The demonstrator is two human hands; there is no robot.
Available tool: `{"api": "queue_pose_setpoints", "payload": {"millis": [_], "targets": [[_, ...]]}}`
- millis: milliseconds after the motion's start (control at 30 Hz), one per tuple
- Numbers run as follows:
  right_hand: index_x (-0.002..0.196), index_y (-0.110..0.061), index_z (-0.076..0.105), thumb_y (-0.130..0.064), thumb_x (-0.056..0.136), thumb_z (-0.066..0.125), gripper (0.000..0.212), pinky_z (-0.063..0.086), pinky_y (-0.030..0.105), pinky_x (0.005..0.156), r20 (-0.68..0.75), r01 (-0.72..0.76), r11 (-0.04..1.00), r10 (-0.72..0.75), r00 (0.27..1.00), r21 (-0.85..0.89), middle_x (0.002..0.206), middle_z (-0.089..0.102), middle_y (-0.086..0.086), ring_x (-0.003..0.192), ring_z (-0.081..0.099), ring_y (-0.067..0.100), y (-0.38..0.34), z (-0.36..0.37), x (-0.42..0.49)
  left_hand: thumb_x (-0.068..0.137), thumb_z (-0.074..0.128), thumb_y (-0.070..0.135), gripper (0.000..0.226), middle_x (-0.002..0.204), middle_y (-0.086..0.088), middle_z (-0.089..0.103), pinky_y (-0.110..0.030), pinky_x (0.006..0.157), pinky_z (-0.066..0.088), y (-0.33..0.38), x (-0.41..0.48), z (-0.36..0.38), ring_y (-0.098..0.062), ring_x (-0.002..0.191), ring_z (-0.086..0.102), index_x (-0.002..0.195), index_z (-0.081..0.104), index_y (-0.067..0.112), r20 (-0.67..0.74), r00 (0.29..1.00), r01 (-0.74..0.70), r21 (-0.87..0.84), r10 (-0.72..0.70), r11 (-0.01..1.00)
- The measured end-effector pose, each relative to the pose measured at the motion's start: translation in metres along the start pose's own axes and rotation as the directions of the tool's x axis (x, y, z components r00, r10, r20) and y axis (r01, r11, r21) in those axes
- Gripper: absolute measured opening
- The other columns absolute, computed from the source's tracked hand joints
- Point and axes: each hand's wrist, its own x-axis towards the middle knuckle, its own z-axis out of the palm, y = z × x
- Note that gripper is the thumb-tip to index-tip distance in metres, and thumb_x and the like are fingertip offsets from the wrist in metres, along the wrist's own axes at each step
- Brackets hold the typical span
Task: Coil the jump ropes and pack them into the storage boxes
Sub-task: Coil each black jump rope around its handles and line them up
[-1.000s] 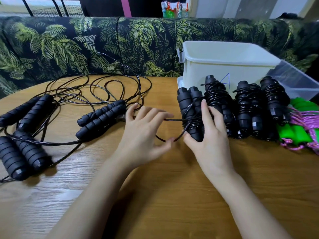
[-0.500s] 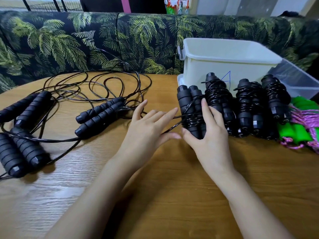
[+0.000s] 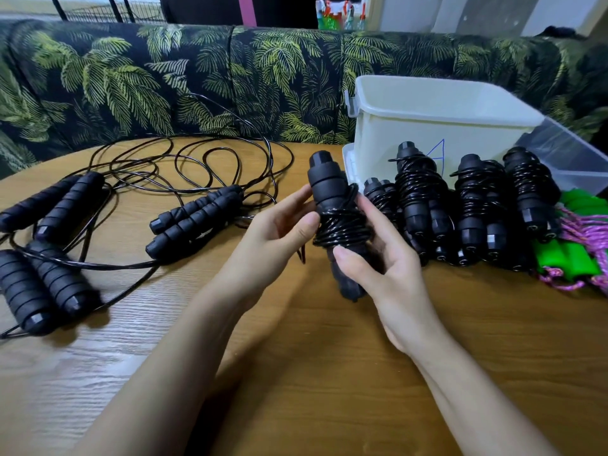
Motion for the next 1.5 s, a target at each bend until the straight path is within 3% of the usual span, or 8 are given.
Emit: {"api": "queue_pose_setpoints", "payload": {"millis": [200, 400, 600, 933, 1133, 1300, 1400, 1500], "targets": [[0.129, -0.037, 0.046, -0.044, 0.079, 0.066, 0.054, 0.042, 0.033, 0.108, 0.066, -0.006, 0.999, 0.010, 0.998, -0.053, 0.131, 0.059, -0.007, 0.126, 0.052, 0.009, 0.004, 0.001, -0.001, 0.085, 0.055, 0.021, 0.054, 0.104, 0.015, 0.074, -0.011, 0.083, 0.047, 0.004, -0.001, 0.004, 0.004, 0.102, 0.064, 0.137, 0.050, 0.008, -0.025, 1.000, 0.002, -0.117, -0.005, 0.993], [0.131, -0.034, 0.047, -0.049, 0.071, 0.071, 0.066, 0.045, 0.036, 0.104, -0.093, 0.096, 0.956, -0.126, 0.988, -0.278, 0.132, 0.055, -0.009, 0.125, 0.052, 0.009, 0.006, 0.005, -0.001, 0.078, 0.068, 0.023, 0.069, 0.107, 0.001, 0.074, -0.018, 0.080, 0.051, 0.004, -0.005, 0.015, -0.004, 0.098, 0.068, 0.142, 0.046, 0.011, -0.136, 0.991, -0.015, -0.144, -0.005, 0.989], [0.142, -0.035, 0.043, -0.021, 0.076, 0.081, 0.077, 0.045, 0.034, 0.106, -0.066, 0.199, 0.928, -0.230, 0.971, -0.315, 0.138, 0.053, -0.013, 0.132, 0.048, 0.009, 0.009, 0.006, 0.000, 0.070, 0.078, 0.024, 0.061, 0.094, 0.007, 0.076, -0.016, 0.070, 0.051, 0.006, -0.007, 0.017, -0.005, 0.087, 0.069, 0.127, 0.058, 0.021, -0.184, 0.983, 0.003, -0.114, -0.024, 0.993], [0.139, -0.030, 0.048, -0.014, 0.079, 0.073, 0.067, 0.050, 0.022, 0.093, -0.012, 0.017, 0.995, -0.015, 1.000, 0.100, 0.130, 0.065, -0.012, 0.122, 0.059, 0.008, -0.004, -0.002, 0.002, 0.069, 0.074, 0.018, 0.048, 0.076, 0.009, 0.070, -0.011, 0.058, 0.044, 0.013, -0.006, 0.008, 0.001, 0.068, 0.060, 0.115, 0.064, 0.020, -0.216, 0.976, -0.031, -0.144, -0.001, 0.989], [0.136, -0.029, 0.050, -0.018, 0.079, 0.073, 0.063, 0.051, 0.025, 0.093, 0.035, -0.042, 0.970, 0.035, 0.999, 0.240, 0.130, 0.065, -0.007, 0.124, 0.058, 0.013, -0.006, -0.004, 0.002, 0.079, 0.068, 0.008, 0.039, 0.095, 0.001, 0.077, -0.008, 0.060, 0.045, 0.018, -0.006, 0.005, 0.000, 0.078, 0.068, 0.117, 0.061, 0.013, -0.169, 0.986, -0.024, -0.167, -0.005, 0.986], [0.139, -0.040, 0.046, -0.044, 0.081, 0.070, 0.063, 0.036, 0.031, 0.115, -0.050, 0.009, 0.996, -0.013, 0.999, -0.089, 0.140, 0.046, -0.020, 0.133, 0.044, 0.001, 0.003, -0.002, 0.002, 0.077, 0.075, 0.010, 0.044, 0.087, 0.000, 0.077, -0.010, 0.062, 0.048, 0.013, -0.005, 0.004, -0.003, 0.079, 0.071, 0.118, 0.061, 0.013, -0.223, 0.973, 0.021, -0.154, -0.055, 0.988], [0.144, -0.035, 0.040, -0.032, 0.090, 0.061, 0.058, 0.032, 0.011, 0.107, -0.081, 0.106, 0.937, -0.140, 0.987, -0.333, 0.136, 0.047, -0.015, 0.129, 0.043, -0.004, 0.006, 0.001, 0.001, 0.075, 0.080, 0.009, 0.047, 0.088, 0.000, 0.077, -0.016, 0.070, 0.052, 0.011, -0.005, 0.007, -0.009, 0.085, 0.073, 0.118, 0.062, 0.011, -0.292, 0.955, 0.018, -0.126, -0.055, 0.992], [0.149, -0.037, 0.035, -0.029, 0.099, 0.043, 0.052, 0.037, 0.014, 0.099, -0.024, 0.195, 0.782, -0.259, 0.965, -0.592, 0.145, 0.044, -0.001, 0.128, 0.048, 0.011, 0.013, 0.006, -0.003, 0.075, 0.082, 0.006, 0.045, 0.089, -0.003, 0.077, -0.022, 0.074, 0.056, 0.006, -0.006, 0.013, -0.014, 0.088, 0.074, 0.115, 0.063, 0.012, -0.358, 0.933, 0.016, -0.075, -0.042, 0.997]]}}
